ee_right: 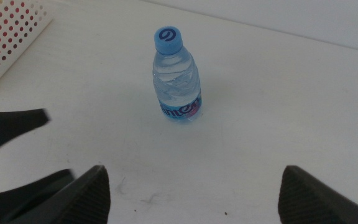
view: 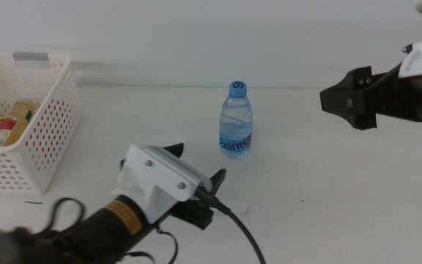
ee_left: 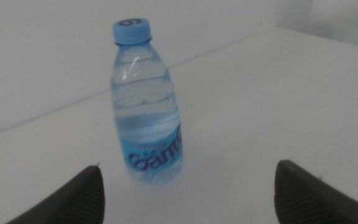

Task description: Use arms to grab the bottles and put them into the dustbin to the left of the table.

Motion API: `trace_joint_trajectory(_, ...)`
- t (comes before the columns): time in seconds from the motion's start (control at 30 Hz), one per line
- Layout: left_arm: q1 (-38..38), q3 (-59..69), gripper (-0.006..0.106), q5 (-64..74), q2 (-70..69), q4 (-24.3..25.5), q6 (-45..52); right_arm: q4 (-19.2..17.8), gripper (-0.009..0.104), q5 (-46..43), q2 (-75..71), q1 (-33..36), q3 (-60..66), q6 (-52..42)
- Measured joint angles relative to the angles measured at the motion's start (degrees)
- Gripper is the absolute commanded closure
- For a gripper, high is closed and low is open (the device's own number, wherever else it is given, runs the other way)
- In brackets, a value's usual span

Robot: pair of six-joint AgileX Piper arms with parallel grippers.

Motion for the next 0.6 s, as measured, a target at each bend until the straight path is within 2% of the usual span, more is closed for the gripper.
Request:
trace_joint_trajectory(0.13,0.0,-4.8,0.007,-5.1,7.4,-0.8,-0.6,0.1,0.005,0.0,0.0,0.0,0.0,0.0)
trace_joint_trajectory(0.6,1.8,-23.5,0.007,4.1,21.0,-2.4,-1.9,0.1,0.005,0.0,0.0,0.0,0.0,0.0)
